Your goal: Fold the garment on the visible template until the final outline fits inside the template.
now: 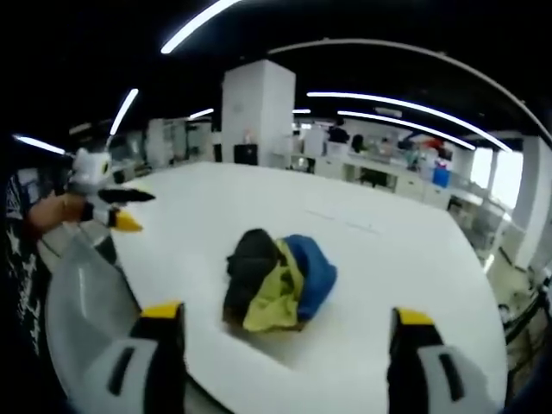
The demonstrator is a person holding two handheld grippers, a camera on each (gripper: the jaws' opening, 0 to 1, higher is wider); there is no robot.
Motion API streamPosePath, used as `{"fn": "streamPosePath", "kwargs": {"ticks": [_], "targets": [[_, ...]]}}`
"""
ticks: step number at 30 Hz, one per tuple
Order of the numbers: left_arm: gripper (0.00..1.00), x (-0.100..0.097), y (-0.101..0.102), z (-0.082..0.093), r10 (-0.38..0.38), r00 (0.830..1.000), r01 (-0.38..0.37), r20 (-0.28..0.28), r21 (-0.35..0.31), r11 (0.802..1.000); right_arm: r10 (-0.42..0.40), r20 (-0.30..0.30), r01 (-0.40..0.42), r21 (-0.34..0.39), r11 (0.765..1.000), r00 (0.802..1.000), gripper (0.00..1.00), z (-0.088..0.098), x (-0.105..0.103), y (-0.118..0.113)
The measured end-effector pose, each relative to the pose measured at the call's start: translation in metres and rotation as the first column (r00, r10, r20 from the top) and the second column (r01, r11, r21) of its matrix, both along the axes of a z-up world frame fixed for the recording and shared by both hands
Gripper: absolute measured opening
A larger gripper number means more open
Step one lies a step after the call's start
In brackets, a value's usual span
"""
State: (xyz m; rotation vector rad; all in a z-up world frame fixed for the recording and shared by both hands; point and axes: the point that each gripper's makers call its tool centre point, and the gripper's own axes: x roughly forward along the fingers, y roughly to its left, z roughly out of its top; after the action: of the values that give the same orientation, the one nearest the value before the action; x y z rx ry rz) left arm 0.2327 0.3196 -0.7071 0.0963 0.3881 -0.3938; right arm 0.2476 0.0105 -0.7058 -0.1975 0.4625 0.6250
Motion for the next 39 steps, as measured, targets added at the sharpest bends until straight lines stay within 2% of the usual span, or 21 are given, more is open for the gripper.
{"fn": "streamPosePath", "kwargs": {"ticks": [3, 7, 13, 21, 22, 26, 31, 36, 39], "targets": [[0.85, 0.005, -0.008, -0.007, -0.026, 1.000, 0.026, -0.006, -0.004, 1.000, 0.022, 0.003, -0.022, 0.002, 1.000, 1.000, 0.91, -0.005, 0.004, 0.002], [0.80, 0.010, -0.016, -0.013, -0.049, 0.999, 0.048, -0.017, -0.035, 0.998, 0.049, -0.004, -0.049, 0.003, 0.999, 0.999, 0.89, -0.011, 0.007, 0.007], [0.72, 0.013, -0.033, -0.021, -0.098, 0.995, 0.097, -0.025, -0.040, 0.994, 0.074, -0.006, -0.074, -0.007, 0.997, 0.997, 0.82, -0.020, 0.015, 0.006], [0.59, 0.017, -0.061, -0.031, -0.180, 0.983, 0.179, -0.033, -0.032, 0.983, 0.120, -0.026, -0.120, -0.039, 0.992, 0.993, 0.67, -0.039, 0.026, 0.004], [0.57, 0.017, -0.057, -0.033, -0.185, 0.982, 0.184, -0.032, -0.032, 0.982, 0.125, -0.031, -0.126, -0.040, 0.991, 0.992, 0.66, -0.041, 0.027, 0.005], [0.50, 0.023, -0.067, -0.044, -0.220, 0.974, 0.219, -0.046, -0.028, 0.975, 0.130, -0.045, -0.132, -0.050, 0.990, 0.991, 0.60, -0.049, 0.031, 0.005], [0.47, 0.032, -0.080, -0.054, -0.247, 0.967, 0.244, -0.067, -0.050, 0.968, 0.136, -0.050, -0.139, -0.056, 0.989, 0.989, 0.54, -0.056, 0.039, 0.005], [0.44, 0.043, -0.095, -0.059, -0.286, 0.957, 0.283, -0.057, -0.049, 0.958, 0.149, -0.054, -0.152, -0.059, 0.987, 0.987, 0.48, -0.060, 0.046, 0.006], [0.43, 0.047, -0.104, -0.065, -0.301, 0.951, 0.299, -0.070, -0.045, 0.953, 0.150, -0.062, -0.153, -0.058, 0.986, 0.987, 0.48, -0.064, 0.051, 0.004]]}}
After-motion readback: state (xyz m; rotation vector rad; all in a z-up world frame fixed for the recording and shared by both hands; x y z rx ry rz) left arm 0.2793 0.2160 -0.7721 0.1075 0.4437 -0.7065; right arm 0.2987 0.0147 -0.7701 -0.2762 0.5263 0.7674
